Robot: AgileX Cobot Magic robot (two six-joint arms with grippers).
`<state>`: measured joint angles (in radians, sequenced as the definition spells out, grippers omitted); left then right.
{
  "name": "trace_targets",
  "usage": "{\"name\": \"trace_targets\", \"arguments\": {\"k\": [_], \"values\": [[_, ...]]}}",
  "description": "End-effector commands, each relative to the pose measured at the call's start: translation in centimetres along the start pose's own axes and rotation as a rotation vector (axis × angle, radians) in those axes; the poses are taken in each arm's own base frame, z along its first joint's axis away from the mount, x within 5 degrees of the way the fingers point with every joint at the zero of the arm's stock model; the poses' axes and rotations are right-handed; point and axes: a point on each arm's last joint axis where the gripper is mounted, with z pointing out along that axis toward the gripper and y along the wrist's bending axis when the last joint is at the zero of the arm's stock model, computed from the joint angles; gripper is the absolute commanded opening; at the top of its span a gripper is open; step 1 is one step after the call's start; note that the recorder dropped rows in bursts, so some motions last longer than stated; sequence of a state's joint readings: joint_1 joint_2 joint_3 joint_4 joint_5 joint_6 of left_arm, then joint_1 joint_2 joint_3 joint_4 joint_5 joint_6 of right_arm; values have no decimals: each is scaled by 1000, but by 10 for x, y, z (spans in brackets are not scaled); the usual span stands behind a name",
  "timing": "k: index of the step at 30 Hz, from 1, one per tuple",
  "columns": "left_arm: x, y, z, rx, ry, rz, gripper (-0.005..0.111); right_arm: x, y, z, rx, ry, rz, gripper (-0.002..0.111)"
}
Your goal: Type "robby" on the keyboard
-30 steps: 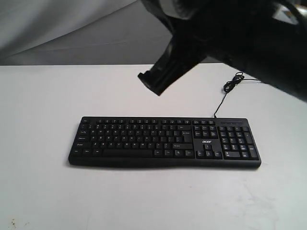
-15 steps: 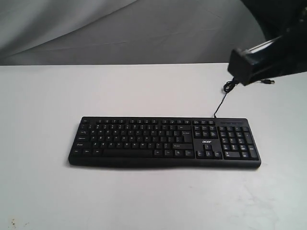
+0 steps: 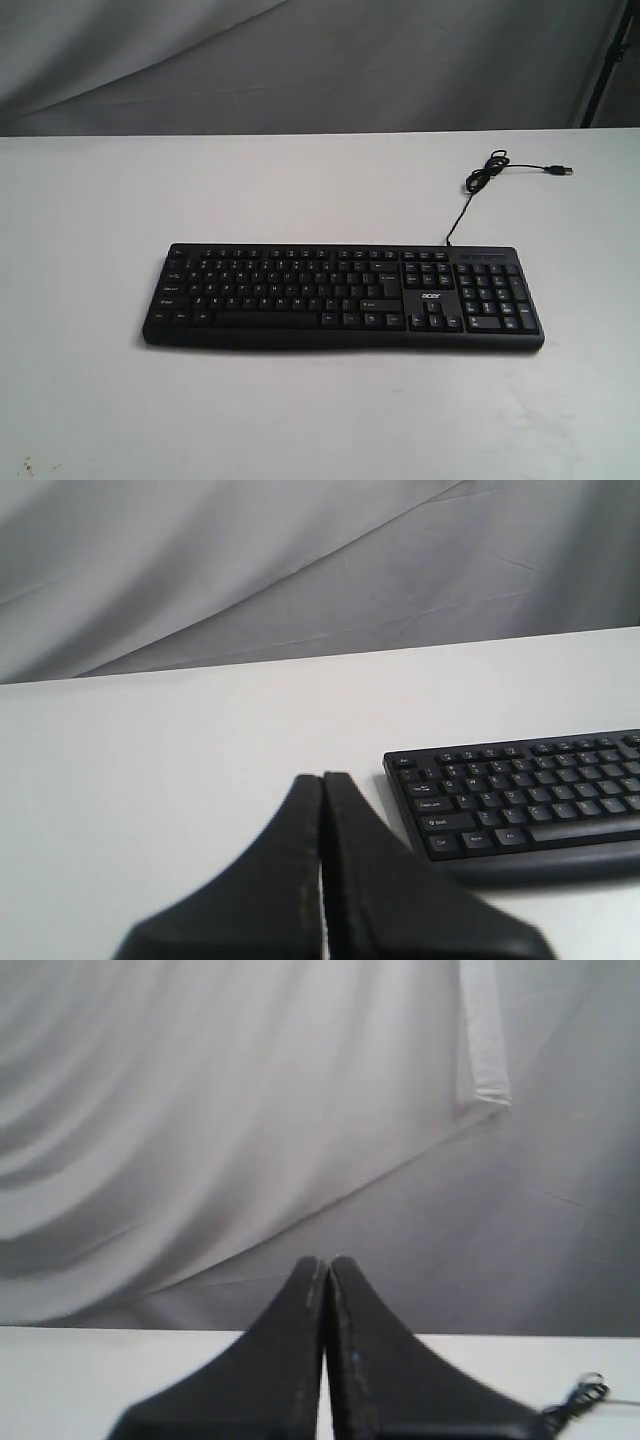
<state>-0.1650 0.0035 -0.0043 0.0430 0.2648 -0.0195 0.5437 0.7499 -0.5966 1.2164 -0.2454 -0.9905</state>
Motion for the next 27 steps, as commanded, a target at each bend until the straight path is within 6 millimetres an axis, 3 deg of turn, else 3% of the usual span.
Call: {"name": "trace_targets", "arguments": {"k": [1, 4, 7, 12, 15, 23, 25, 27], "values": [[1, 0, 0, 5, -5, 3, 0, 22, -31, -32, 101, 14, 18, 0], [1, 0, 0, 5, -5, 3, 0, 45, -51, -68, 244, -67, 22, 0], [1, 0, 0, 5, -5, 3, 0, 72, -60, -91, 338, -109, -30, 0], [1, 0, 0, 5, -5, 3, 0, 100, -65, -103, 366, -115, -99, 0], [1, 0, 0, 5, -5, 3, 0, 101, -64, -106, 357, -151, -37, 0], [1, 0, 0, 5, -5, 3, 0, 93, -67, -121, 344, -404, 505, 0], [1, 0, 0, 5, -5, 3, 0, 91, -67, -121, 336, -424, 533, 0], [1, 0, 0, 5, -5, 3, 0, 91, -65, -120, 326, -399, 431, 0]]}}
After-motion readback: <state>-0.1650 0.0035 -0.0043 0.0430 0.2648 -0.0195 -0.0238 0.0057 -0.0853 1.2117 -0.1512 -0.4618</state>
